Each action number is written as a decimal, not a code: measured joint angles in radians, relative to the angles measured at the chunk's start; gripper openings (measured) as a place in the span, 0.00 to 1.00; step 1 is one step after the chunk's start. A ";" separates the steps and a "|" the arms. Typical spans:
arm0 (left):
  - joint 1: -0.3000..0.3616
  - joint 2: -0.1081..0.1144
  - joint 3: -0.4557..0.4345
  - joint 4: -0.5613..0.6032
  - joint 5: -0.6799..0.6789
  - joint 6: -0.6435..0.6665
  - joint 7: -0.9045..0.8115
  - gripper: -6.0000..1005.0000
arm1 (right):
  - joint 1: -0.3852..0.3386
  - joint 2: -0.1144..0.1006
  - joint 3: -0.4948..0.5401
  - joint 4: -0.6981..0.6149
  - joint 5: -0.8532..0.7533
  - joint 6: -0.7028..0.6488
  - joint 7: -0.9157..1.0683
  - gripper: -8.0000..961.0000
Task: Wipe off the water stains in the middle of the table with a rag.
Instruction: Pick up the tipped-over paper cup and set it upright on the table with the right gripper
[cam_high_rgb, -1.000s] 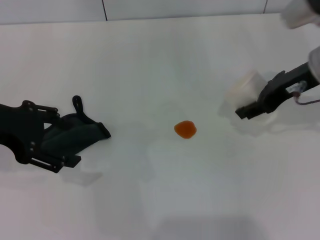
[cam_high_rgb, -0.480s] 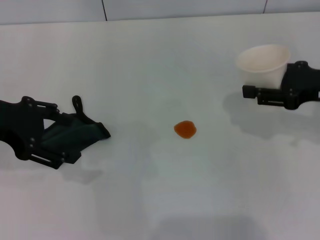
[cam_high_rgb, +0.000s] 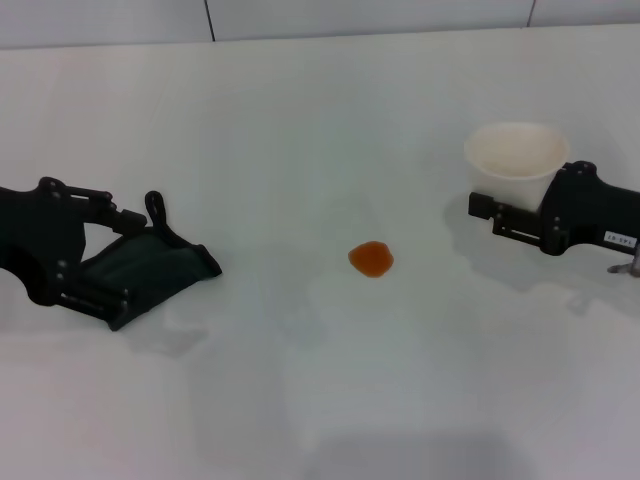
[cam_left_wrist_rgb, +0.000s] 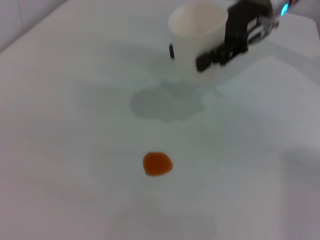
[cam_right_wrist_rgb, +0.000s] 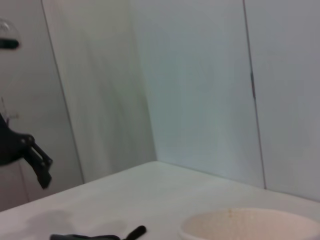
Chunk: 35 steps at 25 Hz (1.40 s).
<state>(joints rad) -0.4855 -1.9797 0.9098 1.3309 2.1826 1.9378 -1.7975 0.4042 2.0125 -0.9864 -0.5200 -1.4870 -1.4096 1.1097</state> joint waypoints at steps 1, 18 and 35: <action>0.001 0.002 -0.001 0.000 -0.008 0.001 0.000 0.88 | 0.003 0.001 0.000 0.024 0.016 0.003 -0.029 0.60; 0.012 0.006 0.004 0.001 -0.011 0.016 0.008 0.88 | 0.022 0.015 0.000 0.388 0.292 0.086 -0.510 0.59; 0.015 -0.011 0.023 -0.007 0.017 0.024 0.003 0.88 | 0.010 0.012 0.001 0.412 0.315 0.184 -0.572 0.64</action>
<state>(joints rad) -0.4709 -1.9903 0.9327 1.3240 2.1994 1.9620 -1.7948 0.4146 2.0248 -0.9856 -0.1083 -1.1723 -1.2257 0.5372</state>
